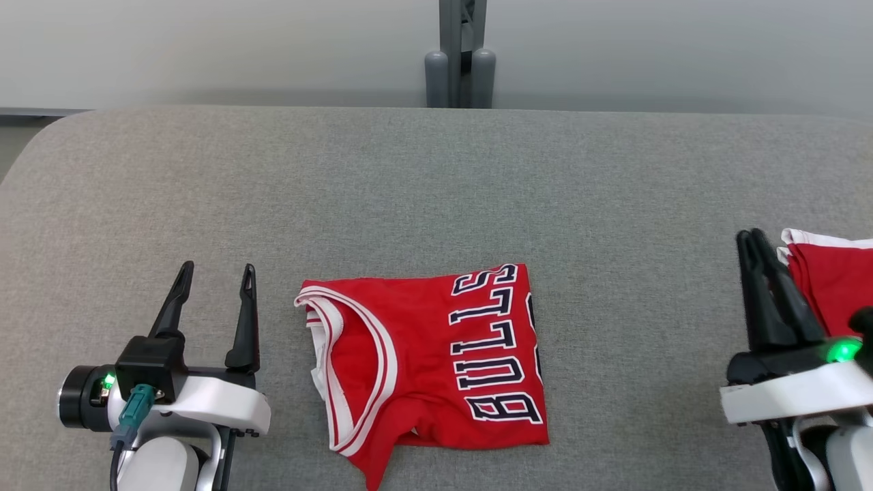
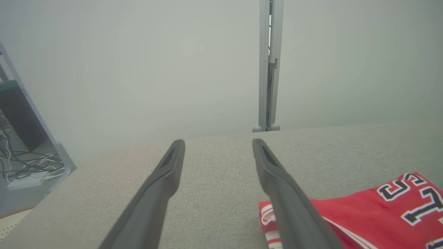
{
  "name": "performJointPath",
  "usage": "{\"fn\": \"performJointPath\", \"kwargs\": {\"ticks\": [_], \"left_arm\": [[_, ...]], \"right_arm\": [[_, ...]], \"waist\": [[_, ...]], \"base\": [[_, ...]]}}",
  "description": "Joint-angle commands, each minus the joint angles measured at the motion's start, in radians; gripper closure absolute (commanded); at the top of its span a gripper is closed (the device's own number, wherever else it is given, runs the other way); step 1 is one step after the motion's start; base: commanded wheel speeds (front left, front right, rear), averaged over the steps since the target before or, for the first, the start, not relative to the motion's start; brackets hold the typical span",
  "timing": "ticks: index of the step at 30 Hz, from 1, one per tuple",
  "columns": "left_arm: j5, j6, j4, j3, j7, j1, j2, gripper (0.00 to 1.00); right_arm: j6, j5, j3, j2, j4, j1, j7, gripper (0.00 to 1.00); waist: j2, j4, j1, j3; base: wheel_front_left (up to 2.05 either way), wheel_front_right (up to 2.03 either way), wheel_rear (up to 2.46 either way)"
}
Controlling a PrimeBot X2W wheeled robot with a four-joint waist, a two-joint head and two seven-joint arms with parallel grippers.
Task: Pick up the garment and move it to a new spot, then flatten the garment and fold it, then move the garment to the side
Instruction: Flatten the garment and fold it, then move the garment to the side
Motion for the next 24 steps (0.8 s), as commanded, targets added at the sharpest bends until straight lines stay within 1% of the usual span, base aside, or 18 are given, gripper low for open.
{"fn": "performJointPath", "kwargs": {"ticks": [1, 3, 7, 14, 19, 22, 24], "left_arm": [[0.006, 0.008, -0.012, 0.004, 0.002, 0.010, 0.009, 0.00], [0.004, 0.010, -0.021, 0.005, 0.007, 0.017, 0.013, 0.00], [0.000, 0.017, -0.036, 0.009, 0.011, 0.024, 0.022, 0.00], [-0.003, 0.030, -0.058, 0.011, 0.021, 0.047, 0.035, 0.00], [-0.005, 0.034, -0.071, 0.001, 0.036, 0.054, 0.047, 0.00], [-0.004, 0.035, -0.077, -0.004, 0.039, 0.049, 0.046, 0.00], [-0.002, 0.032, -0.082, -0.012, 0.039, 0.035, 0.043, 0.00]], "right_arm": [[0.000, -0.029, -0.038, 0.012, -0.018, 0.030, 0.015, 0.00], [0.000, -0.064, -0.076, 0.021, -0.038, 0.060, 0.029, 0.00], [0.000, -0.094, -0.134, 0.047, -0.064, 0.115, 0.051, 0.00], [0.000, -0.133, -0.196, 0.072, -0.092, 0.198, 0.082, 0.00], [0.000, -0.146, -0.200, 0.086, -0.090, 0.204, 0.096, 0.00], [0.000, -0.167, -0.187, 0.074, -0.089, 0.194, 0.115, 0.00], [0.000, -0.183, -0.151, 0.060, -0.073, 0.170, 0.144, 0.00]], "waist": [[0.0000, -0.009, 0.0000, -0.002], [0.0000, -0.014, 0.0000, -0.004], [0.0000, -0.023, 0.0000, -0.013], [0.0000, -0.040, 0.0000, -0.028], [0.0000, -0.059, 0.0000, -0.034], [0.0000, -0.054, 0.0000, -0.030], [0.0000, -0.035, 0.0000, -0.017]], "base": [[0.00, 0.00, 0.00], [0.00, 0.00, 0.00], [0.00, 0.00, 0.00], [0.00, 0.00, 0.00], [0.00, 0.00, 0.00], [0.00, 0.00, 0.00], [0.00, 0.00, 0.00]]}}
